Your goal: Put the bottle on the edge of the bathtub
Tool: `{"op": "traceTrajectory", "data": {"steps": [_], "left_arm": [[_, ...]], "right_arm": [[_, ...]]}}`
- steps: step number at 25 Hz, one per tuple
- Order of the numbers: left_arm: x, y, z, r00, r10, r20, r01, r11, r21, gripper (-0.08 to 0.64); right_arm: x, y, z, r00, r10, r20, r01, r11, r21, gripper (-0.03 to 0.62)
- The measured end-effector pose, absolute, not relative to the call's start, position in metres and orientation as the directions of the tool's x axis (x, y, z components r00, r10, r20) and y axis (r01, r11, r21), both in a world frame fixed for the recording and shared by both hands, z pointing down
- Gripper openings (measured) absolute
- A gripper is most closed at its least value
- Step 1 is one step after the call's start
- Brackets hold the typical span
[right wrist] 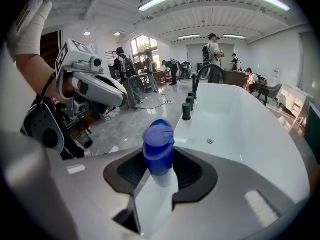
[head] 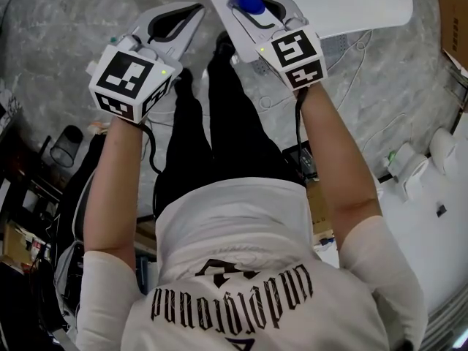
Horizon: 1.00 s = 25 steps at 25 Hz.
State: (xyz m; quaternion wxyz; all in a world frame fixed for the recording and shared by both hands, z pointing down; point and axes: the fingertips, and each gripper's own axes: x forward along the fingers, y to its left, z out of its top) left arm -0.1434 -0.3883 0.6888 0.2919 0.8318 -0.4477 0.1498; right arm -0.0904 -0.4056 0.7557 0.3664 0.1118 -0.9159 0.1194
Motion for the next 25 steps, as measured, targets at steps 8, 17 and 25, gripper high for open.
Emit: {"op": "traceTrajectory", "data": {"steps": [8,17,25], "left_arm": [[-0.151,-0.378,0.701,0.553,-0.652,0.519,-0.833,-0.416,0.365,0.008],[-0.146,-0.383,0.7,0.561,-0.644,0.52,-0.827,-0.416,0.377,0.008],[-0.158,-0.374,0.693,0.565,-0.643,0.517,-0.825,-0.421,0.378,0.008]], "right_arm": [[-0.097,-0.397,0.776,-0.678,-0.121,0.725,-0.289,0.951,-0.112,0.155],[-0.098,-0.401,0.778,-0.671,-0.131,0.729,-0.286,0.954,-0.092,0.16],[-0.106,-0.399,0.774,-0.664,-0.144,0.734,-0.305,0.948,-0.09,0.206]]}}
